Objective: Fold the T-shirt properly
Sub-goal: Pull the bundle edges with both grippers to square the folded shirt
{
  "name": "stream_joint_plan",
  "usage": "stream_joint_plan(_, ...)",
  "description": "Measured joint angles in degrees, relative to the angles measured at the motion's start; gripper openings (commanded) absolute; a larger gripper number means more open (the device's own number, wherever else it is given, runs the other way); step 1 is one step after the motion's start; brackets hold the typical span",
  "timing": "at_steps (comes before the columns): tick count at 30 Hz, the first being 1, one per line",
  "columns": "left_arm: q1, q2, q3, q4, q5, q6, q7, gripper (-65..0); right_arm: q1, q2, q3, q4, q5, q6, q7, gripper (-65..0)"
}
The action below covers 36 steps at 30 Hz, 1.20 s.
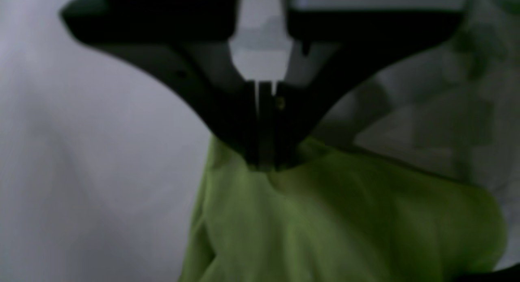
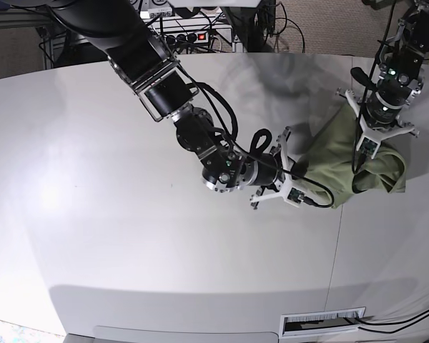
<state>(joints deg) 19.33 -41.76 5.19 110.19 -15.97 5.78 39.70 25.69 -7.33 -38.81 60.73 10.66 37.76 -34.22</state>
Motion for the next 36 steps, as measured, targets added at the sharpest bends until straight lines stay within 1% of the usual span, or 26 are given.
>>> stream_joint_plan(3, 0.0, 0.1, 0.0, -2.9, -0.1, -0.2, -2.6, -65.0, 0.0, -0.2, 0.0, 0.0, 2.6, 0.0, -4.0, -65.0)
stream_joint_plan(6, 0.0, 0.3, 0.0, -6.8, -0.2, -0.3, -5.6, -65.0, -0.5, -0.1, 0.0, 0.0, 6.5, 0.0, -6.2, -65.0)
stream_joint_plan(8, 0.0, 0.3, 0.0, -9.4, 0.2, -2.3, -7.6, -65.0, -1.1, -0.2, 0.0, 0.1, 8.6, 0.0, -7.4, -65.0)
stream_joint_plan(10, -0.7, 0.3, -0.1, -11.3, 0.2, -4.1, -9.4, -65.0, -1.9, -0.2, 0.0, 0.1, 9.0, 0.0, -7.5, -65.0)
stream_joint_plan(12, -2.4, 0.5, -0.2, -13.0, 0.2, -4.4, -9.9, -65.0, -2.7, -0.2, 0.0, 0.1, 9.5, 0.0, -7.6, -65.0)
stream_joint_plan(15, -5.4, 0.9, 0.0, -15.0, 0.0, -4.6, -9.8, -65.0, -3.8, -0.2, 0.0, 0.2, 13.8, 0.2, -9.4, -65.0)
stream_joint_plan(16, -6.3, 0.9, 0.0, -15.4, -0.6, -4.7, -9.8, -65.0, -4.3, -0.2, 0.0, 0.2, 14.4, 1.3, -9.6, -65.0)
stream_joint_plan(18, -8.2, 0.8, -0.1, -15.7, -1.3, -6.1, -9.5, -65.0, -5.0, -0.2, -0.3, 0.4, 16.3, 1.6, -10.1, -65.0)
stream_joint_plan(21, -10.2, 0.9, -0.1, -15.6, -4.3, -9.1, -10.1, -65.0, -5.9, 0.0, -1.7, 3.1, 16.4, 1.5, -11.4, -65.0)
stream_joint_plan(23, -10.8, 1.4, -0.1, -15.7, -4.9, -9.1, -10.0, -65.0, -6.7, 0.2, -3.6, 5.7, 16.2, 1.5, -12.0, -65.0)
stream_joint_plan(26, -11.1, 1.9, 0.0, -15.7, -4.7, -9.1, -10.0, -65.0, -6.9, -0.2, -5.9, 8.8, 11.9, 2.2, -12.0, -65.0)
stream_joint_plan(27, -11.1, 1.9, 0.0, -15.7, -4.6, -9.1, -10.0, -65.0, -6.9, -0.2, -5.8, 9.6, 11.8, 2.1, -11.8, -65.0)
stream_joint_plan(30, -11.1, 1.9, 0.0, -15.7, -1.9, -9.1, -9.8, -65.0, -6.6, -0.1, -5.2, 10.7, 11.7, 2.1, -11.8, -65.0)
stream_joint_plan(32, -11.1, 1.9, 0.0, -15.6, 1.1, -9.1, -9.5, -65.0, -6.7, 0.1, -4.7, 11.5, 11.7, 2.2, -11.9, -65.0)
stream_joint_plan(36, -11.1, 1.2, 0.0, -15.7, 5.0, -8.6, -5.6, -65.0, -6.8, 0.0, -4.1, 13.8, 11.7, 2.2, -11.8, -65.0)
